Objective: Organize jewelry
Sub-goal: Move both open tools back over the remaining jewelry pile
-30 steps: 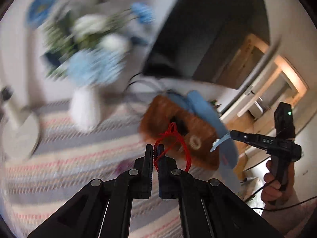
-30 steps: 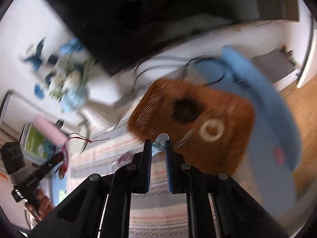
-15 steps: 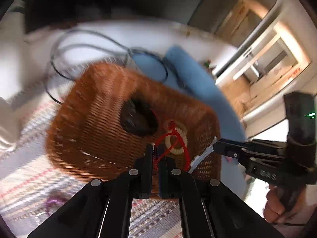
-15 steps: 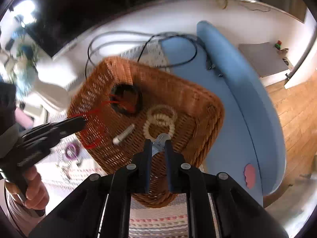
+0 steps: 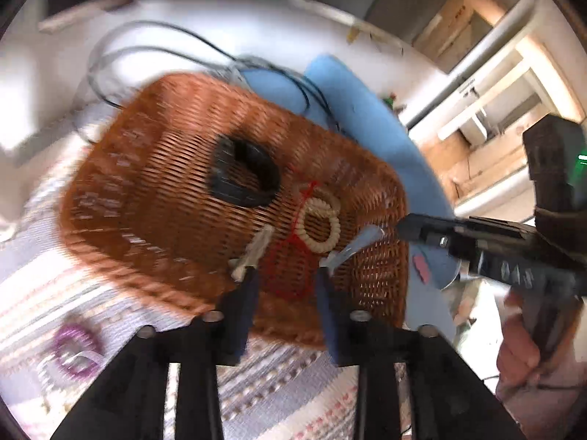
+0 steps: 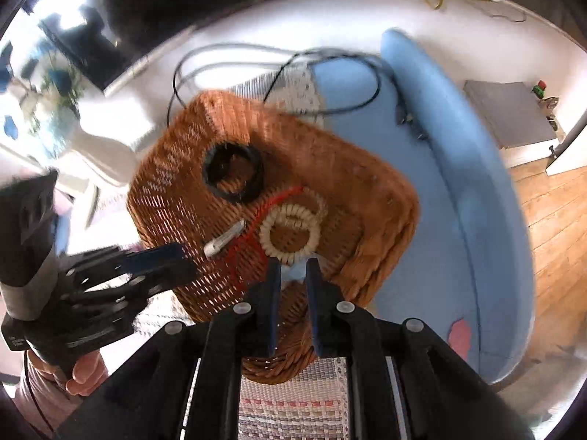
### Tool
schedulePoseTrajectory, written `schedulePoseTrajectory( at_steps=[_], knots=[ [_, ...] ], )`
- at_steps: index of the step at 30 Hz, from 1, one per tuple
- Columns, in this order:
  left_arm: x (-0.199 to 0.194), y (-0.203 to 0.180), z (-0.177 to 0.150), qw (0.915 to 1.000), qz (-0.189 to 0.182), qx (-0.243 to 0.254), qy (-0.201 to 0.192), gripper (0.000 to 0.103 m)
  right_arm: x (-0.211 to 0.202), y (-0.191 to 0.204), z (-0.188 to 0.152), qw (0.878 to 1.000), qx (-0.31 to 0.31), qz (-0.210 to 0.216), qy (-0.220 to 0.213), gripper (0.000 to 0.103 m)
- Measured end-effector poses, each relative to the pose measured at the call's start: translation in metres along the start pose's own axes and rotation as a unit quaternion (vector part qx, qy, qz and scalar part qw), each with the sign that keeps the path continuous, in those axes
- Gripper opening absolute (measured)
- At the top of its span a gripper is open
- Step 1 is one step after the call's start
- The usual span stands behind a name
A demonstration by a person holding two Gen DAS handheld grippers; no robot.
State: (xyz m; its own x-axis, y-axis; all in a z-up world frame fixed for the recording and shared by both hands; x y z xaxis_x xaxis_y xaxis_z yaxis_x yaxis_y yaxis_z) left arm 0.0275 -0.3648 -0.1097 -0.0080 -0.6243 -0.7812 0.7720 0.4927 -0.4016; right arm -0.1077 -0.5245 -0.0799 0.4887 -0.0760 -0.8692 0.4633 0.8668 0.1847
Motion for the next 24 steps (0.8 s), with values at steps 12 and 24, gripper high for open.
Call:
schedulePoseTrajectory(
  at_steps=[12, 24],
  knots=[
    [-0.195, 0.136, -0.066, 0.9770, 0.102, -0.128, -0.136, 0.037, -0.063, 0.056, 0.008, 0.997, -0.034, -0.011, -0.072, 0.027],
    [-0.207, 0.220, -0.137, 0.9747, 0.126, -0.161, -0.091, 0.036, 0.005, 0.204, -0.029, 0.994, -0.107, 0.036, -0.012, 0.028]
  ],
)
Point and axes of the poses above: each gripper's, at about its wrist camera, not at the fingertips, and x roughly the way its jaws point, y to its left, z to its top, the point moved 2 cm from there along x, roughly the way its jaws point
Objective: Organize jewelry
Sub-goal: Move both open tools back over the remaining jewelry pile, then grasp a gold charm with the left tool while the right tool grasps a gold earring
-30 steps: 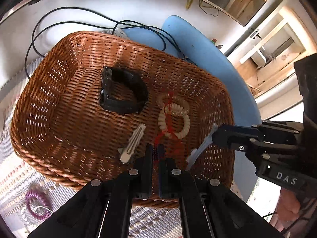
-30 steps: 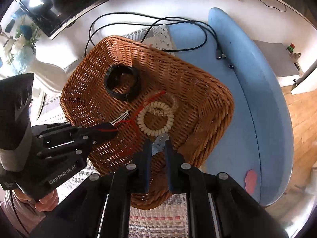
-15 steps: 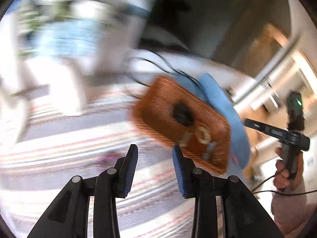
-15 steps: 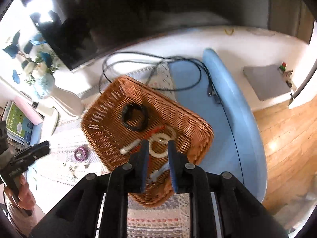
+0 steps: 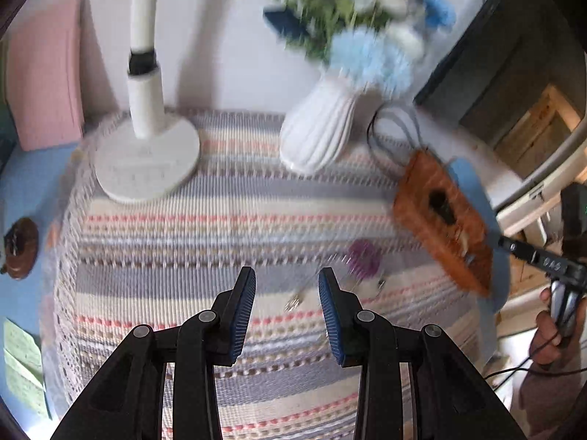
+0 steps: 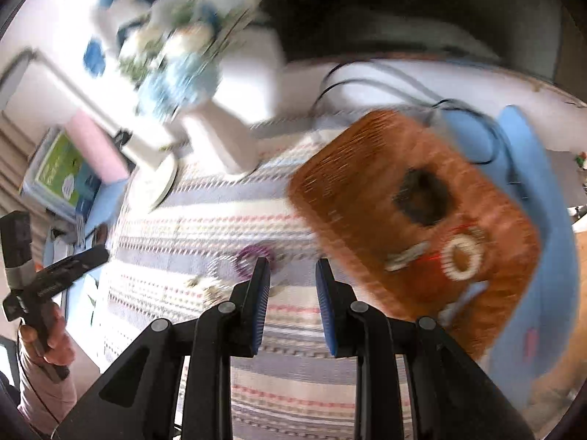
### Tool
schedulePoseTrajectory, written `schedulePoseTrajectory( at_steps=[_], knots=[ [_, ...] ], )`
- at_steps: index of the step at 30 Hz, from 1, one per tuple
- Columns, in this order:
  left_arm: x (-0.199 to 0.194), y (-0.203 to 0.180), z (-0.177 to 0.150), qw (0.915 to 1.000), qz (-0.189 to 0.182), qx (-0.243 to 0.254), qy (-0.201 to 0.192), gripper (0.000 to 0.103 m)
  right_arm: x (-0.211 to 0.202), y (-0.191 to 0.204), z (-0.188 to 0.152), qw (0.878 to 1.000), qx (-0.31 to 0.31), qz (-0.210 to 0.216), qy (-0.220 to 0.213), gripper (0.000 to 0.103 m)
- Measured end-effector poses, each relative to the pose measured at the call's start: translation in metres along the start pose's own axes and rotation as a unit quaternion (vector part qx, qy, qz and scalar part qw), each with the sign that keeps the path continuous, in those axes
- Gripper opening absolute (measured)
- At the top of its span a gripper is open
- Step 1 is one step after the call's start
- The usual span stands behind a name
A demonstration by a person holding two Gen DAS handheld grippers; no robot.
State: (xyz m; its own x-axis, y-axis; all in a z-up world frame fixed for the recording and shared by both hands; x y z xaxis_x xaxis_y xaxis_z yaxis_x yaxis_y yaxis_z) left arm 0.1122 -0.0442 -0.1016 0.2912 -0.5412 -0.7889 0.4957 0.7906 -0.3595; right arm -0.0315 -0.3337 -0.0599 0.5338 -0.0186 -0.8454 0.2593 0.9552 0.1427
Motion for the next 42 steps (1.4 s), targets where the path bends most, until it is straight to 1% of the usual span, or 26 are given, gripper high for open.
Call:
schedulePoseTrajectory(
  at_steps=[2, 4, 6, 8, 10, 13, 16, 18, 22, 24, 29, 33, 36, 37, 40, 42],
  knots=[
    [0.015, 0.003, -0.009, 0.9996, -0.003, 0.016, 0.021, 0.036, 0.016, 0.019, -0.006, 1.000, -0.006, 0.007, 0.016, 0.028],
    [0.025, 0.002, -0.014, 0.9987, -0.015, 0.032, 0.038, 0.036, 0.032, 0.035, -0.013, 0.999, -0.009, 0.011, 0.031, 0.028],
    [0.040, 0.000, -0.021, 0.9962, -0.035, 0.052, 0.060, 0.036, 0.045, 0.043, -0.019, 0.999, -0.007, 0.014, 0.045, 0.028],
    [0.053, -0.003, -0.027, 0.9937, -0.045, 0.071, 0.075, 0.036, 0.056, 0.048, -0.025, 0.998, -0.002, 0.021, 0.058, 0.028],
    [0.065, -0.006, -0.028, 0.9913, -0.049, 0.086, 0.086, 0.036, 0.067, 0.052, -0.031, 0.997, 0.002, 0.026, 0.070, 0.028],
    [0.086, -0.011, -0.028, 0.9885, -0.044, 0.108, 0.096, 0.036, 0.083, 0.056, -0.038, 0.996, 0.004, 0.019, 0.083, 0.028],
    [0.099, -0.017, -0.027, 0.9862, -0.042, 0.125, 0.100, 0.036, 0.096, 0.053, -0.044, 0.995, 0.013, 0.018, 0.094, 0.028],
    [0.105, -0.019, -0.028, 0.9844, -0.041, 0.137, 0.102, 0.036, 0.100, 0.055, -0.046, 0.995, 0.015, 0.027, 0.099, 0.028],
    [0.109, -0.021, -0.030, 0.9836, -0.033, 0.151, 0.093, 0.034, 0.110, 0.075, -0.045, 0.994, -0.010, 0.050, 0.096, 0.028],
    [0.110, -0.021, -0.030, 0.9838, -0.032, 0.151, 0.091, 0.032, 0.117, 0.085, -0.044, 0.993, -0.022, 0.056, 0.099, 0.028],
    [0.112, -0.021, -0.031, 0.9843, -0.029, 0.153, 0.083, 0.025, 0.147, 0.104, -0.047, 0.989, -0.041, 0.065, 0.123, 0.028],
    [0.111, -0.020, -0.033, 0.9842, -0.024, 0.159, 0.075, 0.022, 0.164, 0.112, -0.047, 0.989, -0.049, 0.057, 0.129, 0.028],
    [0.106, -0.012, -0.035, 0.9857, -0.032, 0.147, 0.075, 0.019, 0.176, 0.114, -0.049, 0.988, -0.063, 0.016, 0.139, 0.028],
    [0.105, -0.009, -0.036, 0.9863, -0.035, 0.143, 0.075, 0.019, 0.176, 0.115, -0.050, 0.989, -0.067, 0.010, 0.134, 0.028],
    [0.102, -0.002, -0.037, 0.9873, -0.046, 0.132, 0.075, 0.019, 0.180, 0.118, -0.048, 0.989, -0.073, 0.004, 0.130, 0.028],
    [0.101, -0.001, -0.038, 0.9874, -0.046, 0.132, 0.074, 0.019, 0.185, 0.122, -0.046, 0.988, -0.078, -0.001, 0.130, 0.028]
  ],
)
Point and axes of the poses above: each gripper's, at about its wrist camera, not at the fingertips, and x roughly the way its jaws point, y to its left, z to its top, the point moved 2 cm from there along x, roughly the way its jaws point
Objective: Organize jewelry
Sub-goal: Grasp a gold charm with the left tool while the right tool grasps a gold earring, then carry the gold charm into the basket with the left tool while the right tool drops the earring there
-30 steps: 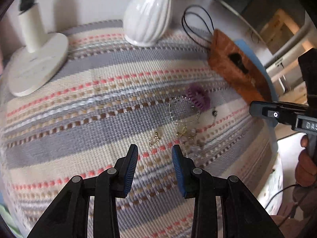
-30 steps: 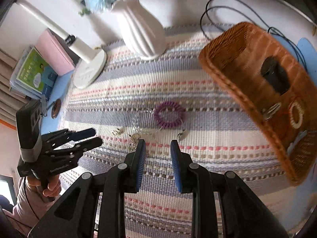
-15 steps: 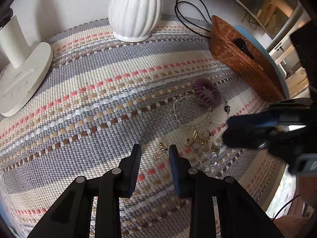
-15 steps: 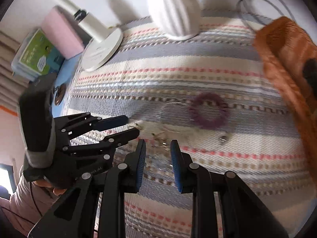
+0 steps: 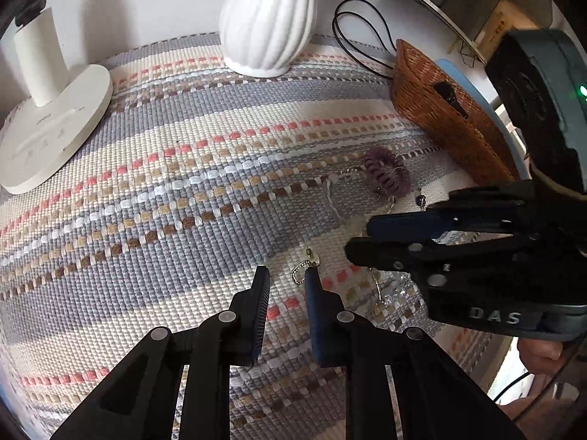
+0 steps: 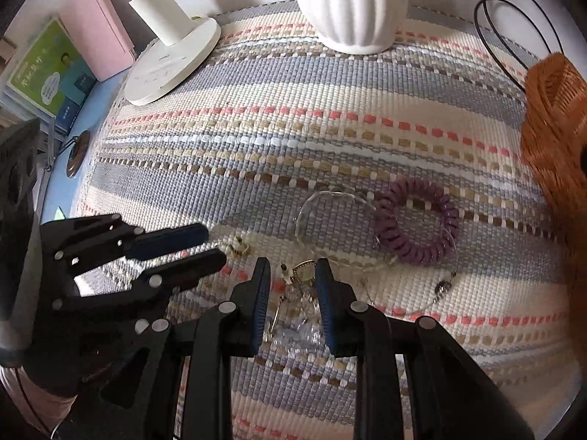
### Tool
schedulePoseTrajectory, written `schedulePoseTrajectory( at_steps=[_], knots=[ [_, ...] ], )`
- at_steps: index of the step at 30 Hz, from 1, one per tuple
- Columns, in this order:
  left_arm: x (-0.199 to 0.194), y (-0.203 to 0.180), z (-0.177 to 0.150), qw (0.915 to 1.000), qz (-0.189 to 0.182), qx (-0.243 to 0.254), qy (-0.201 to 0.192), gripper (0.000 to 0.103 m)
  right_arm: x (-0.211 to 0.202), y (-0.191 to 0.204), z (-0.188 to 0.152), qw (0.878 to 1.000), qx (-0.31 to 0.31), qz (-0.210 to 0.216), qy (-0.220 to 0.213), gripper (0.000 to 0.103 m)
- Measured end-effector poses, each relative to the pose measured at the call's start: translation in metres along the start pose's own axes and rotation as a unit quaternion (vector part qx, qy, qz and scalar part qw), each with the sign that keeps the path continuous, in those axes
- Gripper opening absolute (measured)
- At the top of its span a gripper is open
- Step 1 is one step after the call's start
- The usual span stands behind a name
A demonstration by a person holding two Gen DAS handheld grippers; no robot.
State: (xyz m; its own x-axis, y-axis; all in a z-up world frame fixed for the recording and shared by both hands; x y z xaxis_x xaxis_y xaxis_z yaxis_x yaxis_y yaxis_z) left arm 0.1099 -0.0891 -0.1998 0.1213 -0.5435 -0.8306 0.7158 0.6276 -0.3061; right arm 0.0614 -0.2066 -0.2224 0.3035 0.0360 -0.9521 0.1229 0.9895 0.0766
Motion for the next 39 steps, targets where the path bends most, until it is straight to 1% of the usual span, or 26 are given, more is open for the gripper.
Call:
schedulePoseTrajectory(
  at_steps=[2, 3, 4, 6, 7, 8, 9, 13, 14, 15, 17, 18, 20, 23, 25, 27, 29, 31, 34, 36, 39],
  knots=[
    [0.000, -0.001, -0.001, 1.0000, -0.002, 0.000, -0.001, 0.019, 0.003, 0.005, 0.002, 1.000, -0.014, -0.015, 0.001, 0.028],
    [0.000, -0.001, -0.001, 1.0000, -0.004, -0.001, -0.001, 0.019, 0.004, 0.008, 0.002, 0.999, -0.024, -0.023, 0.002, 0.026],
    [0.002, -0.003, 0.001, 1.0000, -0.007, 0.000, 0.000, 0.019, 0.004, 0.011, 0.000, 0.999, -0.037, -0.035, 0.001, 0.021],
    [0.004, -0.007, 0.003, 0.9999, -0.012, 0.003, 0.000, 0.019, 0.005, 0.014, -0.003, 0.997, -0.060, -0.053, -0.003, 0.019],
    [0.006, -0.011, 0.004, 0.9999, -0.011, 0.008, 0.000, 0.017, 0.005, 0.015, -0.004, 0.996, -0.062, -0.056, -0.004, 0.018],
    [0.007, -0.013, 0.005, 0.9999, -0.008, 0.013, 0.000, 0.017, 0.005, 0.014, -0.003, 0.997, -0.060, -0.055, -0.006, 0.013],
    [0.009, -0.016, 0.006, 0.9998, -0.007, 0.018, -0.002, 0.017, 0.006, 0.011, -0.003, 0.997, -0.055, -0.057, -0.007, 0.011],
    [0.012, -0.021, 0.010, 0.9996, -0.001, 0.028, -0.004, 0.016, -0.003, -0.004, -0.007, 0.998, -0.040, -0.045, -0.017, 0.011],
    [0.012, -0.021, 0.010, 0.9995, 0.006, 0.031, -0.005, 0.010, -0.007, -0.009, -0.010, 0.999, -0.035, -0.037, -0.020, 0.011],
    [0.012, -0.022, 0.009, 0.9993, 0.014, 0.034, -0.005, 0.010, -0.012, -0.012, -0.012, 0.999, -0.027, -0.022, -0.024, 0.011],
    [0.012, -0.022, 0.008, 0.9995, 0.014, 0.029, -0.005, 0.010, -0.022, -0.020, -0.015, 0.999, -0.009, 0.001, -0.032, 0.011],
    [0.011, -0.022, 0.008, 0.9996, 0.010, 0.026, -0.005, 0.010, -0.029, -0.025, -0.017, 0.999, 0.003, 0.021, -0.037, 0.011],
    [0.006, -0.021, 0.006, 0.9998, -0.003, 0.016, -0.007, 0.010, -0.039, -0.032, -0.022, 0.998, 0.017, 0.046, -0.042, 0.011],
    [-0.009, -0.017, 0.004, 0.9987, -0.046, -0.010, -0.018, 0.010, -0.058, -0.044, -0.030, 0.996, 0.038, 0.070, -0.047, 0.011],
    [-0.023, -0.015, 0.007, 0.9957, -0.081, -0.032, -0.034, 0.010, -0.070, -0.049, -0.037, 0.995, 0.044, 0.075, -0.054, 0.011],
    [-0.039, -0.017, 0.011, 0.9902, -0.120, -0.049, -0.052, 0.010, -0.086, -0.058, -0.043, 0.994, 0.049, 0.077, -0.062, 0.011],
    [-0.054, -0.021, 0.017, 0.9855, -0.145, -0.053, -0.071, 0.010, -0.099, -0.057, -0.046, 0.994, 0.049, 0.071, -0.071, 0.011],
    [-0.070, -0.032, 0.026, 0.9819, -0.160, -0.048, -0.089, 0.010, -0.115, -0.059, -0.045, 0.993, 0.049, 0.065, -0.088, 0.011],
    [-0.081, -0.059, 0.050, 0.9813, -0.159, -0.024, -0.105, 0.010, -0.142, -0.073, -0.040, 0.991, 0.050, 0.030, -0.121, 0.011],
    [-0.082, -0.084, 0.069, 0.9790, -0.170, -0.004, -0.113, 0.010, -0.165, -0.091, -0.037, 0.988, 0.060, 0.006, -0.145, 0.011],
    [-0.079, -0.125, 0.096, 0.9772, -0.173, 0.037, -0.117, 0.010, -0.196, -0.123, -0.037, 0.981, 0.080, -0.018, -0.175, 0.011]
  ],
)
Point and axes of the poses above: each gripper's, at about its wrist camera, not at the fingertips, and x roughly the way its jaws point, y to its left, z to its top, the point moved 2 cm from there along x, roughly the way its jaws point
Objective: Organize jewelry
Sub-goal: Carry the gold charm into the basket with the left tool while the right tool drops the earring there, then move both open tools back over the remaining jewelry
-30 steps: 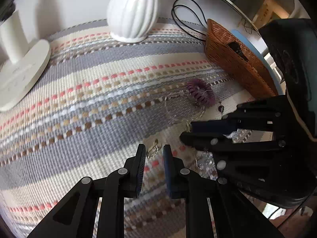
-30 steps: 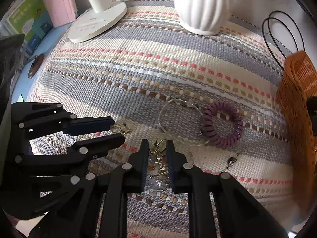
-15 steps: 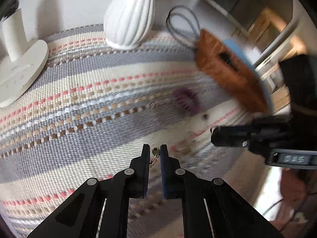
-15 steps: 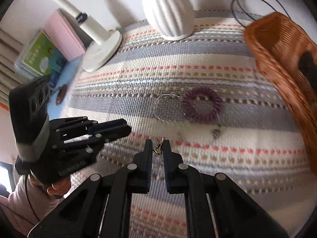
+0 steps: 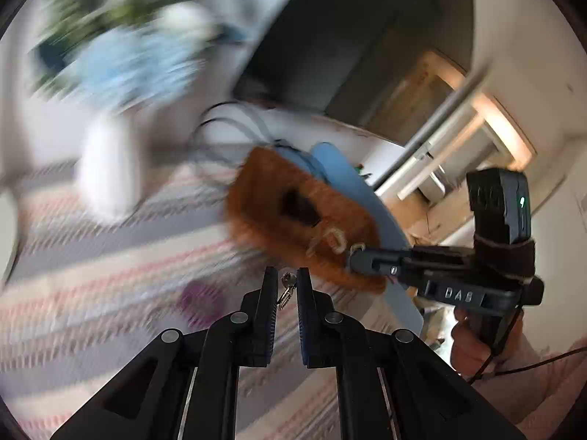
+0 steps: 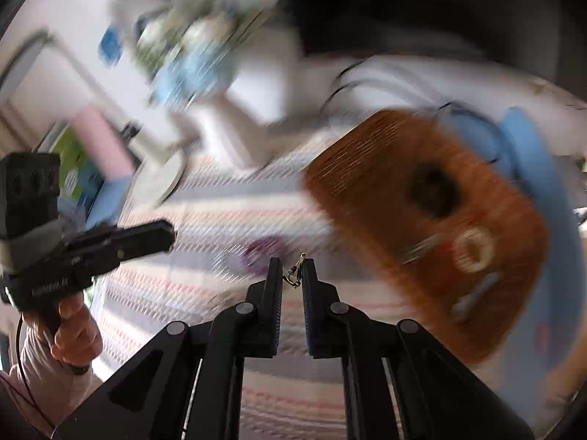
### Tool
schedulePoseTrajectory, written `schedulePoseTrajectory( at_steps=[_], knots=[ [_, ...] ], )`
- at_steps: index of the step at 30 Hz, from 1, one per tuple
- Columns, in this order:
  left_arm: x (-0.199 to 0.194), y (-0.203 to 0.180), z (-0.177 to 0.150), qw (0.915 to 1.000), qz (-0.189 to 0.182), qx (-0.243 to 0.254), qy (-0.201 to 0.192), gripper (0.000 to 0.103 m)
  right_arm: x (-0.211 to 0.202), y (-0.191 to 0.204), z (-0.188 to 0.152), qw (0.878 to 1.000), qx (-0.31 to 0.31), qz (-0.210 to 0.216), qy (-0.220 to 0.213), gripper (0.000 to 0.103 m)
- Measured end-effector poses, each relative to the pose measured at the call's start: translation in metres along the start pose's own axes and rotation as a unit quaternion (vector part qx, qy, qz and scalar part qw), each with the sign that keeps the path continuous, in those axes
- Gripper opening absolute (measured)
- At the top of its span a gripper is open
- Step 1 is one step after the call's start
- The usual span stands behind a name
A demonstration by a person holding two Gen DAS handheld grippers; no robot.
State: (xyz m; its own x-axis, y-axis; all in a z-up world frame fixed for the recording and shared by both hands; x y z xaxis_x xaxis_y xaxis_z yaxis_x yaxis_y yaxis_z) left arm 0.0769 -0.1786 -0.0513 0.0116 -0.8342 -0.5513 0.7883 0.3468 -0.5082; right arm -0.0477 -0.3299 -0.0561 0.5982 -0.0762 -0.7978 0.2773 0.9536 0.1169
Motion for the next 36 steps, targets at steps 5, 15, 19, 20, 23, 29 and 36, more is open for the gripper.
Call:
schedulePoseTrajectory(
  at_steps=[5, 15, 19, 20, 23, 29, 36],
  knots=[
    [0.055, -0.040, 0.037, 0.9988, -0.010, 0.045, 0.016, 0.010, -0.031, -0.068, 0.018, 0.997, 0.036, -0.057, -0.027, 0.011],
    [0.180, -0.040, 0.049, 0.9940, 0.030, 0.020, 0.103, 0.010, 0.016, -0.167, 0.029, 0.991, 0.123, -0.046, 0.030, 0.011],
    [0.201, -0.033, 0.044, 0.9915, 0.037, 0.006, 0.125, 0.010, 0.043, -0.165, 0.030, 0.992, 0.113, -0.032, 0.052, 0.011],
    [0.205, -0.032, 0.043, 0.9910, 0.041, 0.007, 0.128, 0.010, 0.048, -0.164, 0.029, 0.992, 0.112, -0.031, 0.057, 0.011],
    [0.211, -0.033, 0.041, 0.9898, 0.053, 0.011, 0.132, 0.010, 0.066, -0.164, 0.027, 0.990, 0.116, -0.029, 0.074, 0.011],
    [0.200, -0.030, 0.042, 0.9918, 0.045, -0.006, 0.120, 0.016, 0.067, -0.161, 0.024, 0.991, 0.118, -0.013, 0.070, 0.013],
    [0.120, -0.033, 0.054, 0.9982, 0.033, -0.004, 0.049, 0.041, 0.015, -0.159, 0.033, 0.992, 0.124, -0.016, 0.008, 0.034]
  ],
)
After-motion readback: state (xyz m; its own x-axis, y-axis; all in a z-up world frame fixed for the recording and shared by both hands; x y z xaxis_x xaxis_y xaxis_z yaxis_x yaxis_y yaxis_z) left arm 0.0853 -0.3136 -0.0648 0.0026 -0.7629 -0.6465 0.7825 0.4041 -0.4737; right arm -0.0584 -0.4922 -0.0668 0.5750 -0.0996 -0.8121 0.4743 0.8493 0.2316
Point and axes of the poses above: each gripper's, at about its wrist camera, not at the fingertips, and x roughly the way its jaws point, y to its left, z to its top, the point moved 2 cm from there along x, roughly the way its jaws point
